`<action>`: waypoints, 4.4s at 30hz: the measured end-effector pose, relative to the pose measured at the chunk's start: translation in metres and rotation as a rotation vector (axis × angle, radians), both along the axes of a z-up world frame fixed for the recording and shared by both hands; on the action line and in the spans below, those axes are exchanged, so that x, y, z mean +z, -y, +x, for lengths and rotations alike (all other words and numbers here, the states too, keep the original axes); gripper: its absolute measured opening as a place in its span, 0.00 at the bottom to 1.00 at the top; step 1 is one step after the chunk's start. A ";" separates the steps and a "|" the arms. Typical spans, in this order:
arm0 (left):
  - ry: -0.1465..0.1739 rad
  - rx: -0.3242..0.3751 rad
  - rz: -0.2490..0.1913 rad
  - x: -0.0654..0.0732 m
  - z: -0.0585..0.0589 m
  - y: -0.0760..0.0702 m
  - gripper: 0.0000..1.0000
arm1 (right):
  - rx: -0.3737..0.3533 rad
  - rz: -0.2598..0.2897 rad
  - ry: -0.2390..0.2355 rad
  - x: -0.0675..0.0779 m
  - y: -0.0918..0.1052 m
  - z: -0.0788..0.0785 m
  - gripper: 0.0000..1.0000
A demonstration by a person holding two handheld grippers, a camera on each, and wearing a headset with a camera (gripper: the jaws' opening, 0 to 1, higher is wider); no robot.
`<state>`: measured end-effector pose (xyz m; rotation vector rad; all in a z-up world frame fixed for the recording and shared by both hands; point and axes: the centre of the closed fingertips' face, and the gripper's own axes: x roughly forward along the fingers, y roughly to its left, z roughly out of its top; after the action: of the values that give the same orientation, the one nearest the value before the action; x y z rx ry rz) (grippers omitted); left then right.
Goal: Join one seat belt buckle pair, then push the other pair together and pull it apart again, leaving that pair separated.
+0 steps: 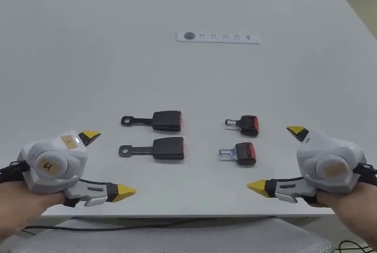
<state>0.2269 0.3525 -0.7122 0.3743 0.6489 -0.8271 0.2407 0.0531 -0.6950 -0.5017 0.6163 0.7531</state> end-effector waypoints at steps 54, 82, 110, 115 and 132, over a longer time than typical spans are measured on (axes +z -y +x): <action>-0.038 -0.024 0.004 0.001 0.006 0.008 0.83 | -0.042 0.052 -0.101 -0.009 -0.003 -0.004 0.76; -0.070 -0.114 0.064 -0.016 0.013 0.025 0.63 | 0.092 -0.065 -0.134 -0.031 -0.003 0.006 0.58; -0.060 -0.251 0.125 -0.021 0.034 0.057 0.52 | 0.281 -0.169 -0.162 -0.044 -0.016 0.020 0.41; -0.075 -0.273 0.133 -0.029 0.036 0.065 0.51 | 0.320 -0.192 -0.166 -0.050 -0.016 0.020 0.42; -0.081 -0.398 0.196 -0.040 0.045 0.080 0.48 | 0.393 -0.244 -0.210 -0.062 -0.019 0.030 0.38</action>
<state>0.2724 0.2724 -0.7518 0.6646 0.7460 -1.1652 0.2708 0.0719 -0.7569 -0.7885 0.8232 1.1187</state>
